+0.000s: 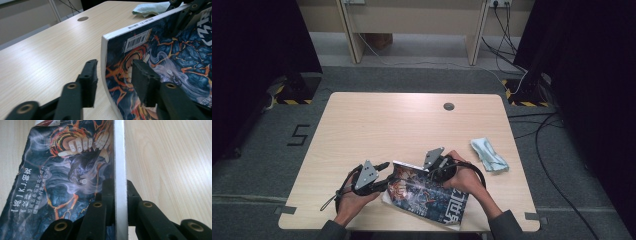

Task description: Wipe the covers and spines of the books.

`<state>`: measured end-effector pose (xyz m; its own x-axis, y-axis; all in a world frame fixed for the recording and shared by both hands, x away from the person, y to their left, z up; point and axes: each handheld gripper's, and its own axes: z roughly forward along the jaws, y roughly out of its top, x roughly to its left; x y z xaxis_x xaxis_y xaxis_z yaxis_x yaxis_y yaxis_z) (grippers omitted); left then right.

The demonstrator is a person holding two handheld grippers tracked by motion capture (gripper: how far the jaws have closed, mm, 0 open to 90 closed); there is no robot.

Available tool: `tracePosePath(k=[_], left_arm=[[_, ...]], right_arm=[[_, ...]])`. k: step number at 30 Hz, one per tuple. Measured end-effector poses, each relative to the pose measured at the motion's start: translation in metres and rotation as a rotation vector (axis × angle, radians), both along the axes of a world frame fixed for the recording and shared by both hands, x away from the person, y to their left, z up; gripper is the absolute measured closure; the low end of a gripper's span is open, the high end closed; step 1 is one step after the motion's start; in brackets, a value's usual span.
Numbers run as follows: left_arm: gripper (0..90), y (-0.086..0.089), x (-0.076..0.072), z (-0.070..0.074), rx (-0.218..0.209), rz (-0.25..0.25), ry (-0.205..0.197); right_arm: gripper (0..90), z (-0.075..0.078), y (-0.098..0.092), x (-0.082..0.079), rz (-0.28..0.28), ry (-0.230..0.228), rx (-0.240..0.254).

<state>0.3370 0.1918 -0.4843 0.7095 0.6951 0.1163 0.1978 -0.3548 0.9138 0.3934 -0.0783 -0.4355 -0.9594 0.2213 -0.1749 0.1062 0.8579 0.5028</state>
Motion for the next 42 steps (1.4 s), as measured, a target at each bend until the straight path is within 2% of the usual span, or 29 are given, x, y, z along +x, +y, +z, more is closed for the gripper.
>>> tracePosePath(k=[1,4,5,7,8,11,15,17,19,21,23,26,27,29,31,32,33,34,35,37,40,42], left_arm=[[49.7,0.002,-0.001,0.000,-0.006,0.007,0.028],[40.9,0.007,-0.002,-0.005,-0.040,0.014,0.147],[38.5,0.009,-0.002,-0.007,-0.037,0.028,0.203],[31.0,0.011,-0.003,-0.011,-0.041,0.059,0.274],[29.5,0.013,-0.004,-0.012,-0.041,0.054,0.299],[25.8,0.018,-0.006,-0.015,-0.009,0.089,0.331],[22.9,0.027,-0.003,-0.017,0.001,0.167,0.363],[21.2,0.031,0.000,-0.021,0.023,0.198,0.404],[21.0,0.035,0.002,-0.023,0.014,0.231,0.438],[21.0,0.039,0.004,-0.025,0.023,0.264,0.452],[21.1,0.042,0.006,-0.027,0.053,0.285,0.463],[20.3,0.043,0.005,-0.028,0.082,0.292,0.449],[20.0,0.042,0.005,-0.029,0.090,0.291,0.440],[18.1,0.039,0.003,-0.031,0.134,0.284,0.412],[15.5,0.037,0.003,-0.032,0.132,0.284,0.404],[15.3,0.037,0.003,-0.032,0.135,0.285,0.406],[15.2,0.037,0.002,-0.032,0.133,0.286,0.404],[15.2,0.037,0.002,-0.032,0.130,0.287,0.402],[15.0,0.037,0.002,-0.033,0.127,0.289,0.400],[14.4,0.036,0.001,-0.033,0.129,0.293,0.399],[13.9,0.036,0.002,-0.033,0.127,0.298,0.400],[13.8,0.035,0.002,-0.033,0.125,0.300,0.400]], right_arm=[[82.8,0.001,0.000,0.000,-0.006,0.011,0.000],[82.8,0.005,-0.002,0.001,-0.016,0.021,0.011],[82.8,0.006,-0.003,0.002,-0.021,0.025,0.016],[82.8,0.008,-0.004,0.001,-0.020,0.041,0.022],[82.8,0.009,-0.005,0.001,-0.026,0.040,0.023],[82.9,0.011,-0.005,0.002,-0.025,0.039,0.024],[82.9,0.013,-0.005,0.001,-0.031,0.047,0.025],[82.9,0.016,-0.005,0.000,-0.030,0.045,0.033],[83.0,0.021,-0.005,-0.002,-0.045,0.015,0.034],[83.0,0.031,-0.007,-0.004,-0.051,0.004,0.041],[83.0,0.042,-0.008,-0.002,-0.047,-0.015,0.038],[83.1,0.058,-0.008,0.000,-0.075,-0.042,0.020],[83.1,0.063,-0.008,0.003,-0.065,-0.064,0.011],[83.1,0.071,-0.009,0.008,-0.077,-0.083,-0.002],[83.1,0.080,-0.009,0.015,-0.099,-0.107,-0.015],[83.1,0.083,-0.008,0.018,-0.113,-0.116,-0.031],[83.1,0.086,-0.008,0.022,-0.121,-0.148,-0.052],[83.1,0.088,-0.007,0.026,-0.140,-0.148,-0.067],[83.1,0.089,-0.006,0.031,-0.137,-0.169,-0.081],[83.1,0.090,-0.003,0.038,-0.149,-0.201,-0.130],[83.1,0.090,-0.001,0.049,-0.186,-0.223,-0.162],[83.1,0.087,0.002,0.053,-0.198,-0.252,-0.207]])
